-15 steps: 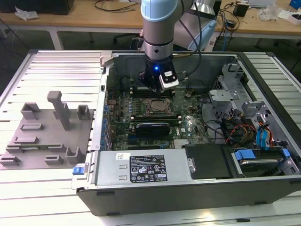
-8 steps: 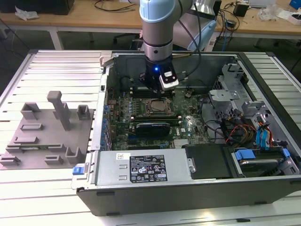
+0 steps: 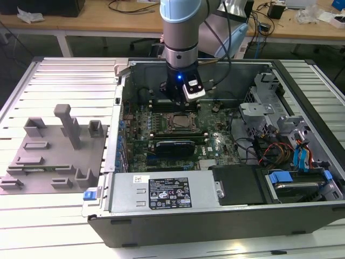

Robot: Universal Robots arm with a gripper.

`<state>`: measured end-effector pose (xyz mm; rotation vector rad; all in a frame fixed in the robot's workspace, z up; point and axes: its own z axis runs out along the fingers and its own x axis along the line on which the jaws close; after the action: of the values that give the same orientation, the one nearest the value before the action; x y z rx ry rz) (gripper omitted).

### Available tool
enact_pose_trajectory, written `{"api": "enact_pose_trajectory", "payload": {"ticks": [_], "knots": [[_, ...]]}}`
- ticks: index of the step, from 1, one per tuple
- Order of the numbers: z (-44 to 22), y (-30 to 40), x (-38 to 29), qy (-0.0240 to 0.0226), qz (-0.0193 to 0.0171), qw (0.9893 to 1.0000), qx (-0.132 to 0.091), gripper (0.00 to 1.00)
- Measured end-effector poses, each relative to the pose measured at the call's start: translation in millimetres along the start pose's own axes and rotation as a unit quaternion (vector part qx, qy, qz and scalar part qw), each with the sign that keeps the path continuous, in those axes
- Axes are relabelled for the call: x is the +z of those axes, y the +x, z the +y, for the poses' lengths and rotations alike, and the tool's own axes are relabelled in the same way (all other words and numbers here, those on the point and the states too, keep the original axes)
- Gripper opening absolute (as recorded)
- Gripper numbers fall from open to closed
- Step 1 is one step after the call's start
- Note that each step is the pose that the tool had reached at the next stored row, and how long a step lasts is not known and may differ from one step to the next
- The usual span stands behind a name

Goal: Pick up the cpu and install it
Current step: 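Install the first cpu locking lever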

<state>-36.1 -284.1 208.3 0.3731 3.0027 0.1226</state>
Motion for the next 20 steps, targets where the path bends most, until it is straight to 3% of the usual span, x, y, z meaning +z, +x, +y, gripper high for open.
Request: {"api": "enact_pose_trajectory", "payload": {"ticks": [4, 13, 20], "knots": [[0.5, -0.3, -3.5, -0.0001, -0.0005, 1.0000, 0.000, 0.11], [0.9, 4.7, -1.6, -0.0018, -0.0133, 0.9999, 0.011, 0.11], [-0.1, 7.8, 3.1, -0.0006, -0.0194, 0.9995, 0.024, 0.11]]}}
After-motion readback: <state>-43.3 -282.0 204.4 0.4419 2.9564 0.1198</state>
